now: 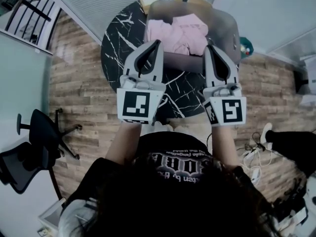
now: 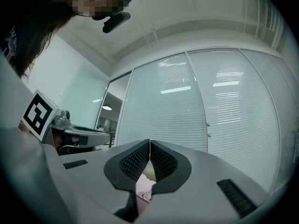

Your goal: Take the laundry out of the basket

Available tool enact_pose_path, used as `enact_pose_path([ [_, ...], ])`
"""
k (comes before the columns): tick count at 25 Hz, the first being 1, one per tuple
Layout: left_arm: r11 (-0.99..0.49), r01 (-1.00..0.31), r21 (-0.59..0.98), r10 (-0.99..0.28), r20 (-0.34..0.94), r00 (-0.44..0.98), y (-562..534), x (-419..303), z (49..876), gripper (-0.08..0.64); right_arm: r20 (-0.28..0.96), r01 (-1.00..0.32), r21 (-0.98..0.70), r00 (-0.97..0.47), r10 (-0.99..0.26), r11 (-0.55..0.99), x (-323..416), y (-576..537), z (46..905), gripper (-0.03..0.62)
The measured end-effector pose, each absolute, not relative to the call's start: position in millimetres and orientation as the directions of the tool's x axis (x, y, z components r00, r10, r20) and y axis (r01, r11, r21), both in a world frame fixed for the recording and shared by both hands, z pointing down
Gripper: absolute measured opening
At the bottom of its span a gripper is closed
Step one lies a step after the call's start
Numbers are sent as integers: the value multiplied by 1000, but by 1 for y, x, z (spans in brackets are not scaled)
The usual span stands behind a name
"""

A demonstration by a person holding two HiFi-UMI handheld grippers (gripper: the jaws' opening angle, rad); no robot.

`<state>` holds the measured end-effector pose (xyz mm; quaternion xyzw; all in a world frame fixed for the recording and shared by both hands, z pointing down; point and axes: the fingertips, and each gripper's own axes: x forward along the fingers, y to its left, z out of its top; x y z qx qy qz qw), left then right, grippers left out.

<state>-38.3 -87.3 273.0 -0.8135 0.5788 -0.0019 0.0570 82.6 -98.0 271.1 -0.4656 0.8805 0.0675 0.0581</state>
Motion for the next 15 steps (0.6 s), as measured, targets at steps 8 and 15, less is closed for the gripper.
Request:
enact_pose_path([
  [8,-349,-932,-92,-931,-76,357,-122,-58,267,2,-168,-840,66,-541,-824,538,63,-131,267,28],
  [15,-362,-928,-92,-925,-87,369,-139,-71,262,1,-175,-850,75,-526,-832,522,51,-148,262,28],
])
